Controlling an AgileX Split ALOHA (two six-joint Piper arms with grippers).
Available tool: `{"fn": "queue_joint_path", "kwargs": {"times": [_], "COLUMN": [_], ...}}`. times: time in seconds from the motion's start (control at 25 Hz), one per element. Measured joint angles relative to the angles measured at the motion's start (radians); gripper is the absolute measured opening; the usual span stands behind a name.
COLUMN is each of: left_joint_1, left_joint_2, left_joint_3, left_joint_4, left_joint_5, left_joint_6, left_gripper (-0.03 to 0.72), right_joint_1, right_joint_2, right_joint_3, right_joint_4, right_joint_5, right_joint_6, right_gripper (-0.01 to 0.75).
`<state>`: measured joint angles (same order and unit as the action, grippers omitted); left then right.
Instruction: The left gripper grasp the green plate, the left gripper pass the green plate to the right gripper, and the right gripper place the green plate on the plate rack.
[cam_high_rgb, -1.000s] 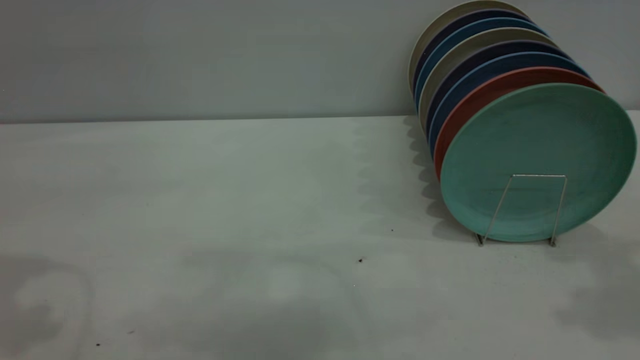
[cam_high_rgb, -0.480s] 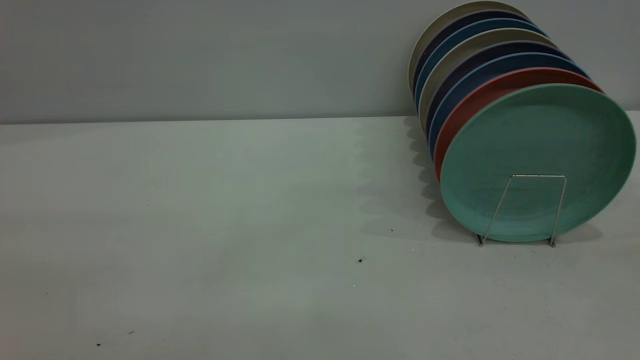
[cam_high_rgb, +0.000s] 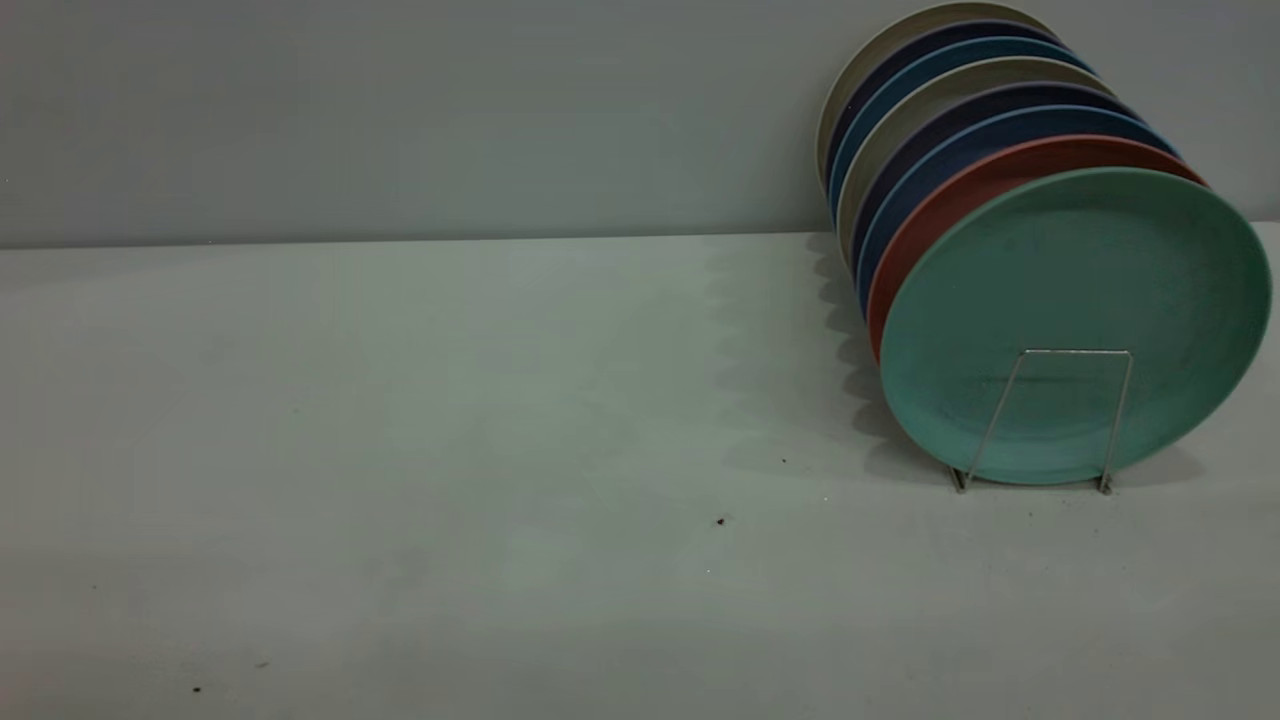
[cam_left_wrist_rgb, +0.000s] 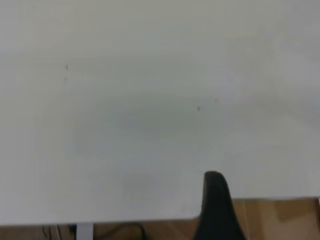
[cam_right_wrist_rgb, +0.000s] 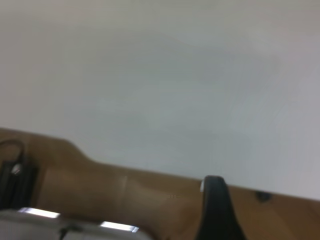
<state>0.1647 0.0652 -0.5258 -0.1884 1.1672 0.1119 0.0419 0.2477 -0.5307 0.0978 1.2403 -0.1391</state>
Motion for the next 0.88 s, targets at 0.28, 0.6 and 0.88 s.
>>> {"fn": "queue_joint_path", "kwargs": {"times": [0.28, 0.6, 0.88], "left_joint_1": [-0.091, -0.183, -0.213], "left_joint_2": [-0.068, -0.069, -0.074], "left_joint_3": [0.01, 0.038, 0.038], "left_joint_4": [0.059, 0.098, 0.097], "left_joint_5": [-0.006, -0.028, -0.029], "left_joint_6": [0.023, 0.019, 0.009], "left_gripper": [0.543, 0.533, 0.53], "right_joint_1": [0.0, 0.0, 0.0], "right_joint_2": [-0.1, -0.1, -0.1], "right_joint_3": [0.043, 0.052, 0.052], "right_joint_4": [-0.021, -0.021, -0.021], "right_joint_5": [-0.081, -0.101, -0.101], "right_joint_6": [-0.02, -0.021, -0.021], "right_gripper": [0.528, 0.527, 0.527]}}
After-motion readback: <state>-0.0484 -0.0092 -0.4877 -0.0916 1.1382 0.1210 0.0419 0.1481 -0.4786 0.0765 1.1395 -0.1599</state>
